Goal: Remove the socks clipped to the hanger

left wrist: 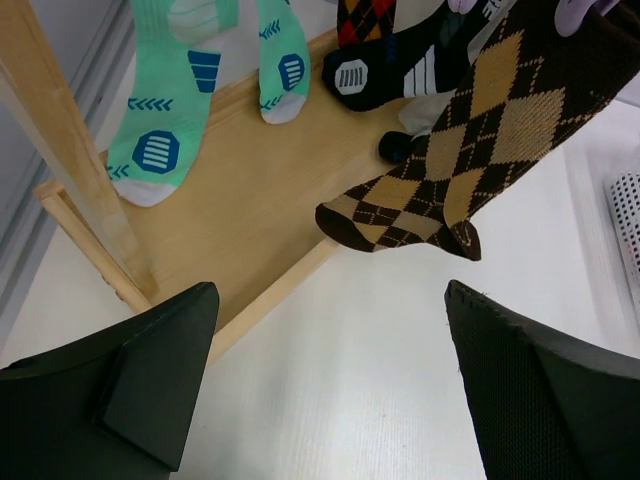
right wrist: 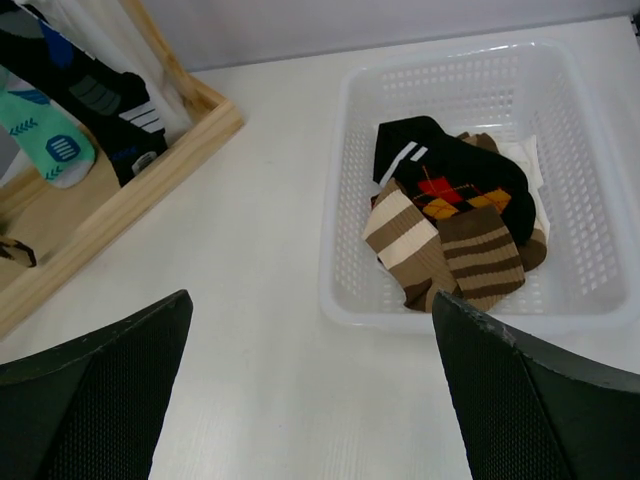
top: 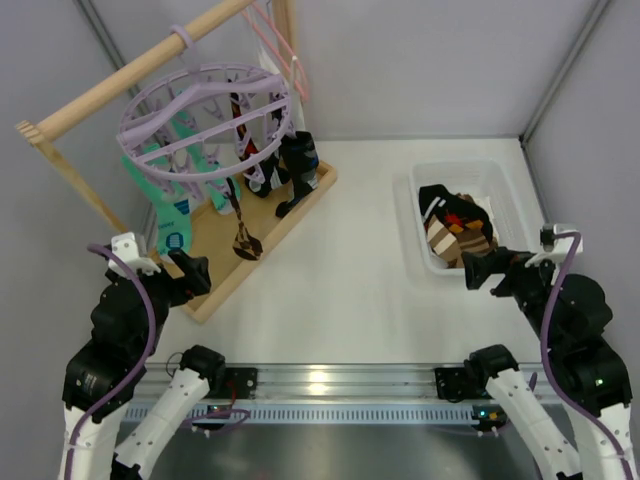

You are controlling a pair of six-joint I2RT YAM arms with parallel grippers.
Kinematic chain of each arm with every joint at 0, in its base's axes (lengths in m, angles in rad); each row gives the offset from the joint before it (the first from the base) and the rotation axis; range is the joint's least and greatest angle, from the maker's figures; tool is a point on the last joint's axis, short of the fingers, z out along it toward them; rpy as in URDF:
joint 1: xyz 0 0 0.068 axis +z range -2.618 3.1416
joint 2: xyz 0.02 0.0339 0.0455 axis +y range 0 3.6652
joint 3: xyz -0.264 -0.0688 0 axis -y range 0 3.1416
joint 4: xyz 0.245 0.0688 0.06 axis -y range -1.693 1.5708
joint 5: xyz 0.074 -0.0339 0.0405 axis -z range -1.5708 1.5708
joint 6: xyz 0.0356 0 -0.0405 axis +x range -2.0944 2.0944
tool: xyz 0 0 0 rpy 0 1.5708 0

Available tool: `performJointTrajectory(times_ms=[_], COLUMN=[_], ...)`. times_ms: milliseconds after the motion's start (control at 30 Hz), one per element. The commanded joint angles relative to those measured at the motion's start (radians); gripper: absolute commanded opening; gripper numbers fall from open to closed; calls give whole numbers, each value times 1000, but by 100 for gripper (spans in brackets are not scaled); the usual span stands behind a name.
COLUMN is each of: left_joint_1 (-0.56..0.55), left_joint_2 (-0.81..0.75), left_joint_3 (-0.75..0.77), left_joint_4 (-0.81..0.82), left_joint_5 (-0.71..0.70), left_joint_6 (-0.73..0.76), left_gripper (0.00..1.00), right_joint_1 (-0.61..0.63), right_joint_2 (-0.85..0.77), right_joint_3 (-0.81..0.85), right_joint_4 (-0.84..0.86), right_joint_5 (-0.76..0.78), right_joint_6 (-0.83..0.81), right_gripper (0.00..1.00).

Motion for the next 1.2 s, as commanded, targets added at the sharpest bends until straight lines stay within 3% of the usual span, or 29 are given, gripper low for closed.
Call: performJointTrajectory(times_ms=[0, 167, 300, 400, 433, 467, 600, 733, 833, 1000, 1167], left_joint_1=[-1, -1, -1, -2, -1, -1, -1, -1, -1, -1, -2], left_joint_2=[7, 12, 18, 15, 12, 10, 4, 16, 47, 125, 142], left_joint_3=[-2, -2, -3, 3, 4, 7, 21, 40, 72, 181, 247], left_joint_4=[25, 27, 28, 27, 25, 25, 25, 27, 28, 28, 27], left_joint_5=[-32, -41, -50, -59, -59, -59, -52, -32, 2, 100, 140], left_joint_6=[-3, -32, -66, -81, -81, -80, -83, -92, -104, -103, -89], left_gripper=[98, 98, 98, 98, 98, 98, 98, 98, 98, 98, 98], right_joint_1=[11, 11, 11, 12, 11, 14, 162, 539, 693, 810, 813], right_joint_2=[15, -44, -71, 26, 116, 168, 377, 616, 775, 1101, 1343], right_joint_3=[-19, -139, -275, -375, -390, -391, -314, -216, -197, -62, 99], right_joint_4=[67, 235, 531, 761, 924, 962, 997, 1025, 1182, 1361, 1455], right_joint_5=[-35, -116, -296, -516, -617, -638, -498, -182, -68, -23, -84], right_joint_6=[10, 48, 114, 235, 299, 320, 239, 32, -63, -191, -235], right_gripper=[99, 99, 99, 100, 99, 99, 99, 99, 100, 96, 91])
